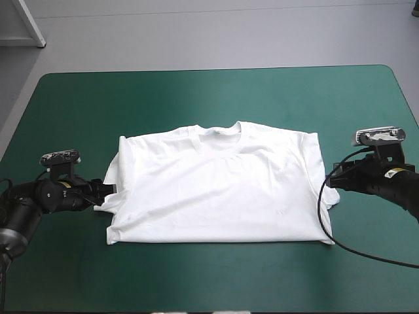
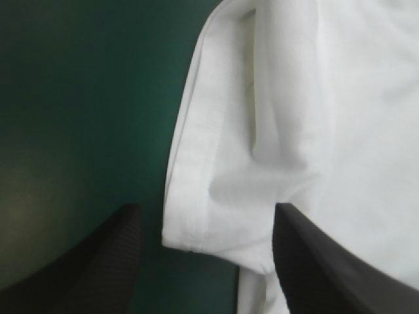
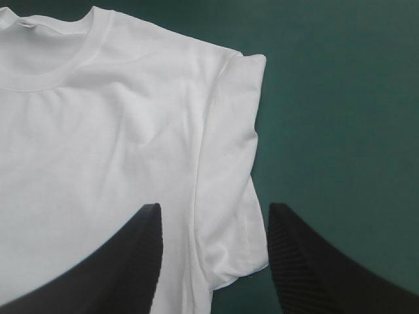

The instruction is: Fold the cloth

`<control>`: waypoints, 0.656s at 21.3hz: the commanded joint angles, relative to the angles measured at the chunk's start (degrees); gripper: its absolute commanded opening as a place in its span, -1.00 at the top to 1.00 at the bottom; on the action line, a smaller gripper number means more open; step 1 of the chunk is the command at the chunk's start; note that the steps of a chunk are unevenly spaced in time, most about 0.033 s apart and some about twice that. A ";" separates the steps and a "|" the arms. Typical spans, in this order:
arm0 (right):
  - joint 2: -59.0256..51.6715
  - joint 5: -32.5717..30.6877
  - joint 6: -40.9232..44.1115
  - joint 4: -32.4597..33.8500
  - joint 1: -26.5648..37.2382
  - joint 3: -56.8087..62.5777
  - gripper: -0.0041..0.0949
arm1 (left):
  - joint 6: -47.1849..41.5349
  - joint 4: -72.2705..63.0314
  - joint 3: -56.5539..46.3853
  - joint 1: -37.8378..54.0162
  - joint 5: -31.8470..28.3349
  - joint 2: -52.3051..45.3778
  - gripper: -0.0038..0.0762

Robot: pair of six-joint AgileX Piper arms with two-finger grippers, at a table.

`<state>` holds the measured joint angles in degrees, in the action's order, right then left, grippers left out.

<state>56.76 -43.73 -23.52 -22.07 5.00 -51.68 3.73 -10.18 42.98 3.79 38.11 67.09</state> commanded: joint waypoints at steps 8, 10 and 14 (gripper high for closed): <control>-0.65 1.48 -0.78 -2.39 0.56 -2.11 0.08 | 4.77 -10.69 4.07 7.31 -7.18 8.43 -0.04; -0.65 1.69 -0.78 -2.39 0.56 -2.11 0.08 | 12.73 -16.31 5.80 7.97 -5.96 11.04 -0.03; -0.65 1.90 -0.78 -2.56 0.56 -2.11 0.08 | 18.25 -21.10 6.41 7.85 -8.45 15.12 -0.03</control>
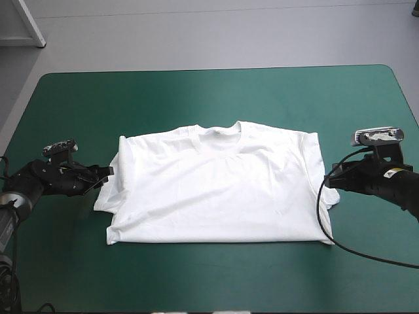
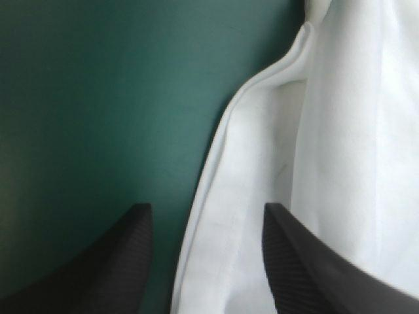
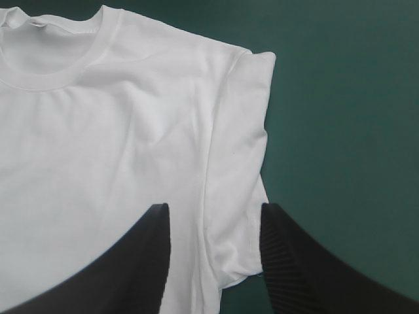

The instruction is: Fold the cloth

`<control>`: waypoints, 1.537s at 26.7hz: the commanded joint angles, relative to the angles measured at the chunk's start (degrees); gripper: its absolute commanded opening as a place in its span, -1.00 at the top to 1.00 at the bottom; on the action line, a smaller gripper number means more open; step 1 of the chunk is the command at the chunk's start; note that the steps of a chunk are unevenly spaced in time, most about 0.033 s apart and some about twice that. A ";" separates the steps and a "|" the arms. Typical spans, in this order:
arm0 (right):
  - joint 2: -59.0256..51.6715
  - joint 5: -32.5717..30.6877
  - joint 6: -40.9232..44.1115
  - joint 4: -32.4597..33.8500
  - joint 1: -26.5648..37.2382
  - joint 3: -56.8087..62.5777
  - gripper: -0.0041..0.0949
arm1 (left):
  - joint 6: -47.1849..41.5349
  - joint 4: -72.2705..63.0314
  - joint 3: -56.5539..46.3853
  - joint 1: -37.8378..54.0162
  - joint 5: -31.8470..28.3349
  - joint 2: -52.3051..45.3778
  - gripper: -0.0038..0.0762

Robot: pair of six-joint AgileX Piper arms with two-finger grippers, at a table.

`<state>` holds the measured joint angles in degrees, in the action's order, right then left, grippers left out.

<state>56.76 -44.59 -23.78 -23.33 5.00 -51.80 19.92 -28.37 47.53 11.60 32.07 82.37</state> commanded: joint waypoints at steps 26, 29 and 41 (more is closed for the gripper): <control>-0.65 2.05 -1.01 -3.66 0.56 -1.98 0.08 | 8.61 -2.75 2.21 -3.34 -5.95 6.97 0.85; -0.65 2.15 -1.41 -3.66 0.56 -1.98 0.08 | 9.38 -3.09 2.80 -3.34 -4.30 5.75 0.85; -0.65 3.44 -1.81 -3.66 0.56 -1.98 0.08 | 9.38 -3.53 9.02 -3.44 3.47 1.34 0.85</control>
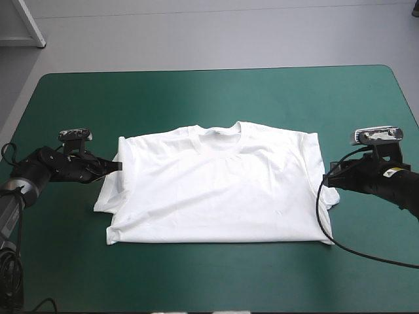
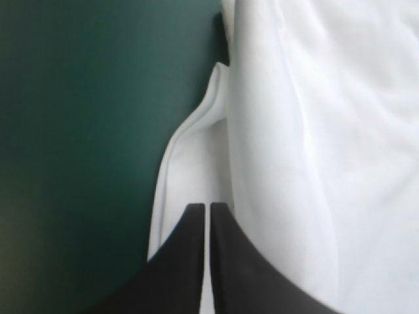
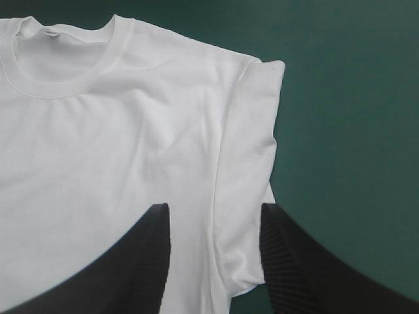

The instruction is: Fold the cloth

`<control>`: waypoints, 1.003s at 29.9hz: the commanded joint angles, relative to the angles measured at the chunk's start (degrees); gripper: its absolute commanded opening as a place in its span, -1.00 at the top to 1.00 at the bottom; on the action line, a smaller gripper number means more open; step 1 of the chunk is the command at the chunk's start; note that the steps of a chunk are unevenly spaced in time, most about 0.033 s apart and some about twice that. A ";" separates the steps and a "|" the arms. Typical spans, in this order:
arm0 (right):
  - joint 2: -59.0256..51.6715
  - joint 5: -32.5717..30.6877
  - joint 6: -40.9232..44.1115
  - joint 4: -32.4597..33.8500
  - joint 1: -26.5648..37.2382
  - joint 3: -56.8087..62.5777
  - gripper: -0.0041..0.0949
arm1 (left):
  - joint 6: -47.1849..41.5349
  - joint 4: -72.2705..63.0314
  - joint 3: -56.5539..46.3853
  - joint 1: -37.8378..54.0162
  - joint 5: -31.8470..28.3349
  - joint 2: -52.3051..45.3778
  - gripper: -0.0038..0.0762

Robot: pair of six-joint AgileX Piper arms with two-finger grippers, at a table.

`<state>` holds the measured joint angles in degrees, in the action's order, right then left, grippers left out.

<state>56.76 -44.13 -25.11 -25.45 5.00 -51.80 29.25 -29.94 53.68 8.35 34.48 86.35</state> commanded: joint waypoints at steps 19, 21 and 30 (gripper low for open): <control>-0.65 2.55 -0.48 -1.54 0.56 -1.98 0.08 | -1.81 7.03 7.94 -1.64 11.18 -3.71 -0.10; -0.65 2.65 -0.48 -1.54 0.56 -1.98 0.08 | -5.95 10.04 7.94 -1.64 12.59 -3.71 -0.33; -0.65 3.28 -0.48 -1.54 0.56 -1.98 0.08 | -10.38 12.59 4.79 -2.67 13.12 -3.71 -0.35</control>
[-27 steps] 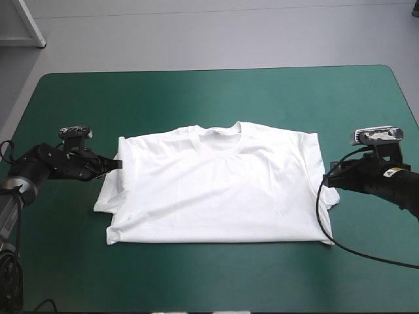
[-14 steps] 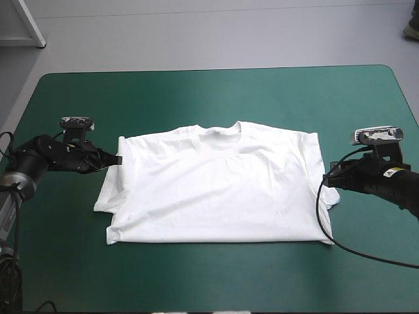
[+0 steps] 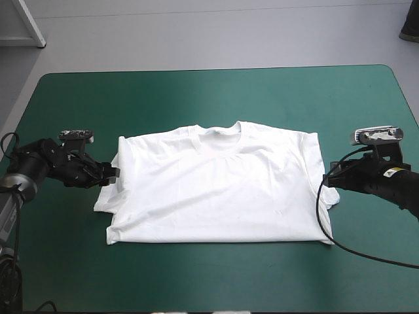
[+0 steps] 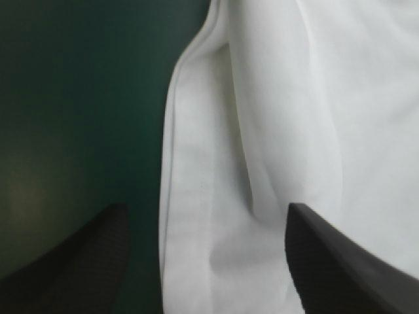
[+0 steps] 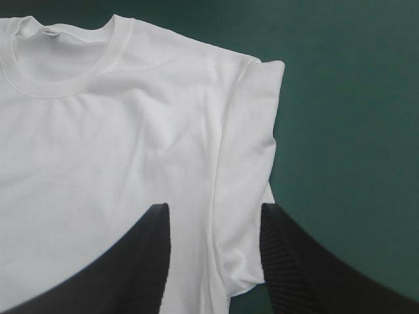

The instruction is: Fold the cloth

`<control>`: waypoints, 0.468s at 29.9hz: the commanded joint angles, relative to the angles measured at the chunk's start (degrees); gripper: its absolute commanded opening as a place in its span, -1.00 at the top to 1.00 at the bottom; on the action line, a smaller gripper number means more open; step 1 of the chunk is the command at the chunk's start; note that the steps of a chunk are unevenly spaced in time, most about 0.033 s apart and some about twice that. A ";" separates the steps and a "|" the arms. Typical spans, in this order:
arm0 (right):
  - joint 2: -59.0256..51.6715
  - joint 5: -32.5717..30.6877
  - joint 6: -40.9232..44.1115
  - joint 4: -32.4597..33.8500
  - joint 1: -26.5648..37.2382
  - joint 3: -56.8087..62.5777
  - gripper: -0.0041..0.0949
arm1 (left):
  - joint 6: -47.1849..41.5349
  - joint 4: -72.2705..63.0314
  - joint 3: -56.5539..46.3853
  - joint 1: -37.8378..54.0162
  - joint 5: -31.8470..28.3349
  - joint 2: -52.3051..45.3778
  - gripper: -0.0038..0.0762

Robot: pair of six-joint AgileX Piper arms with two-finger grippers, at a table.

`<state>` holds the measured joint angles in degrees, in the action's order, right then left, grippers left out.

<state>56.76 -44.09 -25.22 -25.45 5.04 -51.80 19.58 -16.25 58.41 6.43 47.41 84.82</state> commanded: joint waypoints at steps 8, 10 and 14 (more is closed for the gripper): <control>-0.65 2.88 -0.37 -1.54 0.52 -1.98 0.08 | -3.86 -1.80 -8.21 1.25 0.64 -7.96 -0.22; -0.65 2.88 -0.37 -1.54 0.52 -1.98 0.08 | -3.75 -2.61 -9.66 1.86 -0.04 -9.84 -0.21; -0.65 3.10 -0.37 -1.54 0.52 -1.98 0.08 | -3.75 -2.34 -11.79 1.86 0.02 -10.62 -0.21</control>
<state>56.76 -44.09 -25.24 -25.45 5.06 -51.80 16.57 -17.18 46.70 8.20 48.84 75.91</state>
